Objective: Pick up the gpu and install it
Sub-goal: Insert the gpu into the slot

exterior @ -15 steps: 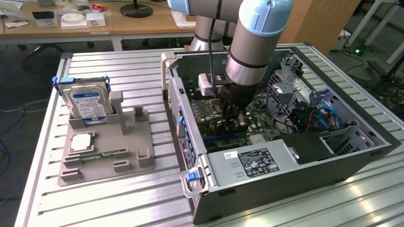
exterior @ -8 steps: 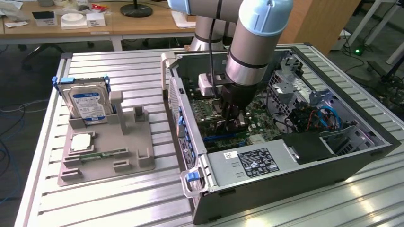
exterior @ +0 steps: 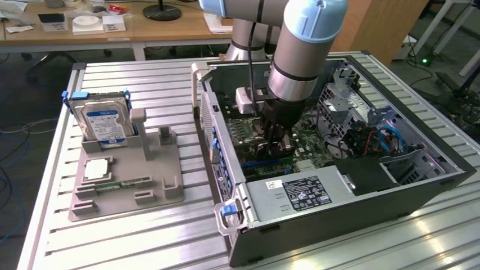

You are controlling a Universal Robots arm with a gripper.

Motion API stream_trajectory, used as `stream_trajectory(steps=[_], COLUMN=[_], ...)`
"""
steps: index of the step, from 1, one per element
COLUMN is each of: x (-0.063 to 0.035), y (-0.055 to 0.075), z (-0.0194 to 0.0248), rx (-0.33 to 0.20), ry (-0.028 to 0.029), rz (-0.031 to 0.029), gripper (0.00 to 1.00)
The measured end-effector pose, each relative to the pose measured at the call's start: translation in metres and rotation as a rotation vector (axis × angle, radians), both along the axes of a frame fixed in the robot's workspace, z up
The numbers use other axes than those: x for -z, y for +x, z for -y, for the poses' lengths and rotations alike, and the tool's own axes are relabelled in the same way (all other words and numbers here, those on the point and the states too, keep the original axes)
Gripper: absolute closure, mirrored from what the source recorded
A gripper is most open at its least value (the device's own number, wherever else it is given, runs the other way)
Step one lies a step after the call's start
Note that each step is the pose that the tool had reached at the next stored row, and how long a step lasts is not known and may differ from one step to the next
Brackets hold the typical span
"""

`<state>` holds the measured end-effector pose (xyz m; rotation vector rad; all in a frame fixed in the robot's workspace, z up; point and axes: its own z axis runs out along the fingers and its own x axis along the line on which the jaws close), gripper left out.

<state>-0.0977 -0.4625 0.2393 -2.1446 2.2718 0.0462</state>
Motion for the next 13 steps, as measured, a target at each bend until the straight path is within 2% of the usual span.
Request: stream_trajectory(steps=[13], x=[0.0013], y=[-0.0001], z=[-0.0007], rx=[0.0], ry=[0.0004], rz=[-0.0001], gripper=[0.71])
